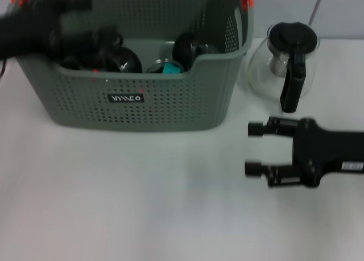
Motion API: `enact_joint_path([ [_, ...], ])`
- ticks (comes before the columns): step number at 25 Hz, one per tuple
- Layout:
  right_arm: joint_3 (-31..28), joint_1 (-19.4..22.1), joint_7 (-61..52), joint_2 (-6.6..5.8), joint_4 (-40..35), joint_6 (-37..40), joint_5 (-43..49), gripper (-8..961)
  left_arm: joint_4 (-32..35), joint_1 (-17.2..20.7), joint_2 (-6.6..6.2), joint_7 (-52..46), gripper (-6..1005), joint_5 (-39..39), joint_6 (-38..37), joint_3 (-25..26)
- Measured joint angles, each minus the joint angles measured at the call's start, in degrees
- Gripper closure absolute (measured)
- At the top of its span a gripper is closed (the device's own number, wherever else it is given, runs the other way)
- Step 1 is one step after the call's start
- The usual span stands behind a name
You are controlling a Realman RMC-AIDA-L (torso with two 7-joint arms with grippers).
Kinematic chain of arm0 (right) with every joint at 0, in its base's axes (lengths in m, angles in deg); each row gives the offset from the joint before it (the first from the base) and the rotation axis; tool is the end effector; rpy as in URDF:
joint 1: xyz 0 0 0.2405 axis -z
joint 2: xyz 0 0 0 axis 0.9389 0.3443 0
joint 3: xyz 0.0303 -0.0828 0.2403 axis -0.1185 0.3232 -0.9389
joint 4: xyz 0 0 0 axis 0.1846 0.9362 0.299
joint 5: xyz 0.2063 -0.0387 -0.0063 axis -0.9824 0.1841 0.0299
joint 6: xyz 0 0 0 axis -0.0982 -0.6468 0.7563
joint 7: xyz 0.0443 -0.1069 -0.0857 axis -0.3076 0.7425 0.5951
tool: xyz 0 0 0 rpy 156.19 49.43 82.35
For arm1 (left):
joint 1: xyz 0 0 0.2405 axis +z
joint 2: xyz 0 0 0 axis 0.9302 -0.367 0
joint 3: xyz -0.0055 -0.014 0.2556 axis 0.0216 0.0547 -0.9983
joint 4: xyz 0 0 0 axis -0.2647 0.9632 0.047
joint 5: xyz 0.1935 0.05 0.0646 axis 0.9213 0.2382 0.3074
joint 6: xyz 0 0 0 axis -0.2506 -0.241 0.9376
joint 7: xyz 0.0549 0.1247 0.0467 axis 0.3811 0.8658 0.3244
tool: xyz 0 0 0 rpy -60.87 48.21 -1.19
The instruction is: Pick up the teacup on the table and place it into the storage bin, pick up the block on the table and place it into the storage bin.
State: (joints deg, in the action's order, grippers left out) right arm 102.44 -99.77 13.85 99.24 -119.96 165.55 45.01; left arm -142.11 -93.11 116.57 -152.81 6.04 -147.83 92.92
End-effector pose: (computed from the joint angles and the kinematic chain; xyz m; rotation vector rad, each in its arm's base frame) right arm 0.2362 0.3020 -0.0002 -2.9154 0.4313 0.9071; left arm -0.2207 0.3273 0.1123 -2.5034 -0.3859 -0.8399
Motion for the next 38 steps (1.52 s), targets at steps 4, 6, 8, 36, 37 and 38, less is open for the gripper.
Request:
enact_joint_path([
  [4, 0.3, 0.4, 9.0, 0.46, 1.8, -1.1, 1.9, 157, 9.0, 2.6, -2.46, 10.9, 107, 2.0, -10.2, 0.3],
  [6, 0.3, 0.6, 14.1, 0.62, 3.7, -2.0, 2.0, 81, 14.1, 3.5, -3.08, 15.7, 107, 4.3, -10.2, -0.4],
  [8, 0.3, 0.7, 19.8, 0.68, 6.2, -2.6, 2.0, 36, 18.0, 3.9, -3.06, 20.6, 108, 6.9, -9.7, -0.5],
  [36, 2.4, 1.1, 25.7, 0.68, 12.5, -7.9, 2.2, 13, 29.3, 0.5, -2.13, 28.7, 112, 19.2, 0.3, -1.0],
  [37, 2.5, 1.0, 25.7, 0.68, 12.5, -7.9, 2.2, 13, 29.3, 0.5, -2.13, 28.7, 112, 19.2, 0.3, -1.0],
  [38, 2.5, 1.0, 25.7, 0.68, 12.5, -7.9, 2.2, 13, 29.3, 0.5, -2.14, 28.7, 112, 19.2, 0.3, -1.0],
])
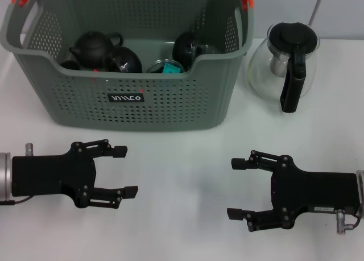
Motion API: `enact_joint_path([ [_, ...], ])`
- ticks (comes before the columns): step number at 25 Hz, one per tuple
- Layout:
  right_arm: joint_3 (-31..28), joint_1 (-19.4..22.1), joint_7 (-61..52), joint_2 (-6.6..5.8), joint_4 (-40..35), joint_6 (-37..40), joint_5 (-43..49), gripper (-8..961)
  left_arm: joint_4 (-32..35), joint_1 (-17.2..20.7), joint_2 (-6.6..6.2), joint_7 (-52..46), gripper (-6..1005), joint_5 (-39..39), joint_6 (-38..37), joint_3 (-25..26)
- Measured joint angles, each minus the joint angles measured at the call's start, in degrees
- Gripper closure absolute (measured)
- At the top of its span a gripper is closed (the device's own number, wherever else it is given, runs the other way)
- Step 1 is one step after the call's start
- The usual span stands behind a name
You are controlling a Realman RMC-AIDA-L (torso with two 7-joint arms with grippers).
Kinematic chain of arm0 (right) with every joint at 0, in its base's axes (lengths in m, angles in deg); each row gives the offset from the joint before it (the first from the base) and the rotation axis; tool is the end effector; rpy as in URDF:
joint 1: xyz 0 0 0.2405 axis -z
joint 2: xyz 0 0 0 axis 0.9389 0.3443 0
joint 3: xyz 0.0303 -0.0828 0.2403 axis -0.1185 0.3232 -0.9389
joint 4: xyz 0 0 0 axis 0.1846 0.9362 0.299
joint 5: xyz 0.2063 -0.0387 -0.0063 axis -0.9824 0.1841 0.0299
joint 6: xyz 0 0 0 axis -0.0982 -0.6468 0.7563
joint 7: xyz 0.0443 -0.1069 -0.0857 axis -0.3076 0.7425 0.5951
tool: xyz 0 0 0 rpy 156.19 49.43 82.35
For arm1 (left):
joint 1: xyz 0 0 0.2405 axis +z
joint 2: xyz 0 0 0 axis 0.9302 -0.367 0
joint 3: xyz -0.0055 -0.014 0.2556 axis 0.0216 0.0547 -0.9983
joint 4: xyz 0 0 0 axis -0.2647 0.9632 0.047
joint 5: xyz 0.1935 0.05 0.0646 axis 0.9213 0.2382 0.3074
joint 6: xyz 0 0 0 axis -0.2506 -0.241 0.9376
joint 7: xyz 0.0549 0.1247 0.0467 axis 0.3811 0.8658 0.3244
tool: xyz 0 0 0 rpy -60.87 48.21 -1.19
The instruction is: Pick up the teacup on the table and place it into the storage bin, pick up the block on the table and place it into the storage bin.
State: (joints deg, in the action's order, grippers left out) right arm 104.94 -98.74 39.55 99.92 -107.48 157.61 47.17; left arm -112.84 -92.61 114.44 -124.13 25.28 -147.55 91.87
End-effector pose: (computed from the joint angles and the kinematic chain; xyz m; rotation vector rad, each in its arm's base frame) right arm 0.2615 0.2788 -0.0480 -2.9012 0.1023 0.8034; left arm -0.3007 0.2797 0.0117 -2.8298 -0.3962 -0.6096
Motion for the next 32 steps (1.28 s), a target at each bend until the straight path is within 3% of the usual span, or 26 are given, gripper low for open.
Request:
enact_joint_path([
  [32, 0.3, 0.0, 0.0, 0.00, 0.1, 0.0, 0.0, 13, 0.1, 0.0, 0.06, 0.1, 111, 0.0, -0.1, -0.5],
])
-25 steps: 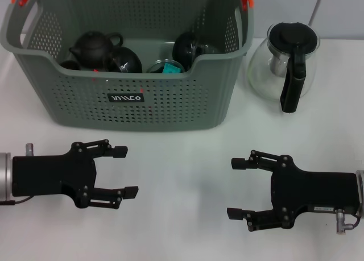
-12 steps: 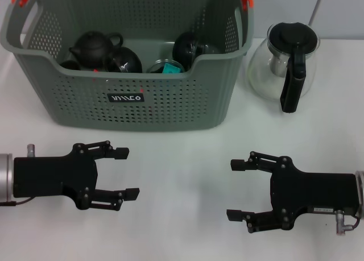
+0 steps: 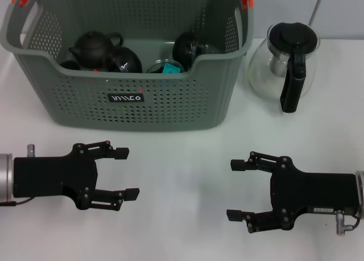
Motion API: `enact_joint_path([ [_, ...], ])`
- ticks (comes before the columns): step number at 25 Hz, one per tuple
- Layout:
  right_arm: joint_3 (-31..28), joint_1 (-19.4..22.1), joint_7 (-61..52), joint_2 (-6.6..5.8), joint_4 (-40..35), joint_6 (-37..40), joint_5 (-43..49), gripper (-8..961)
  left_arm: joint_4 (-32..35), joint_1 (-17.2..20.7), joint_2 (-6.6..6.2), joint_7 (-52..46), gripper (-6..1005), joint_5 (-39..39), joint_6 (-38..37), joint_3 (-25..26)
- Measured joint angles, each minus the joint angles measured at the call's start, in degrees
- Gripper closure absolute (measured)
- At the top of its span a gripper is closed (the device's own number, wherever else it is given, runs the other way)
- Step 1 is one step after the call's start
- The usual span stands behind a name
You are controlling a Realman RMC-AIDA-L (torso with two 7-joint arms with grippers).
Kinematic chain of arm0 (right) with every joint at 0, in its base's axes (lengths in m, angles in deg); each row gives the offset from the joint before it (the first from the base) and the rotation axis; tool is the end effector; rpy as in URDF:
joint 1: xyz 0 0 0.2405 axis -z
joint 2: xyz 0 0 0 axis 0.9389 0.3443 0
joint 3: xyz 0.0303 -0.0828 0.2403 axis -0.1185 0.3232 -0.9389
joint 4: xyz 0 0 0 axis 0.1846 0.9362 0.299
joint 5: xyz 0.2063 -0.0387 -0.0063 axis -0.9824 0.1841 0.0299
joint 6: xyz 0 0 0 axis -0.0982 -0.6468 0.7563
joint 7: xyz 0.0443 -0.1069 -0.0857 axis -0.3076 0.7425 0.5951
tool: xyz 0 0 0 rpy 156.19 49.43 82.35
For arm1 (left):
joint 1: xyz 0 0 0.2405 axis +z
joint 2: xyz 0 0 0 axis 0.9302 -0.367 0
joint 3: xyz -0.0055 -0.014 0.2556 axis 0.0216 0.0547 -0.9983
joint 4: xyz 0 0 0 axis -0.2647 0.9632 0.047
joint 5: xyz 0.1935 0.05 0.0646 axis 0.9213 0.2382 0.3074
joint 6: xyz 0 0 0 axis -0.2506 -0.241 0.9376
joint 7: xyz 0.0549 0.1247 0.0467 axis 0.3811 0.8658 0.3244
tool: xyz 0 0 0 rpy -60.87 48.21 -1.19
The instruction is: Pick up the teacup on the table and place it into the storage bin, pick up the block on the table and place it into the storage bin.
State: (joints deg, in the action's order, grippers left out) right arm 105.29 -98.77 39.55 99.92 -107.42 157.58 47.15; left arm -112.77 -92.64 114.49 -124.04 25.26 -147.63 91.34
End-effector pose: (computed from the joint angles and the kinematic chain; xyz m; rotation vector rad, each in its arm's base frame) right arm 0.2613 0.2783 -0.0488 -2.9072 0.1003 0.8015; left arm -0.2998 0.2791 0.0101 -2.8405 -0.3908 -0.6089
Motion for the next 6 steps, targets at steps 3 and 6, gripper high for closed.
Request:
enact_joint_path([
  [3, 0.0, 0.1, 0.0, 0.00, 0.0, 0.0, 0.0, 13, 0.0, 0.0, 0.00, 0.0, 111, 0.0, 0.0, 0.0],
  [6, 0.0, 0.1, 0.0, 0.00, 0.0, 0.0, 0.0, 13, 0.0, 0.1, 0.00, 0.0, 111, 0.0, 0.0, 0.0],
])
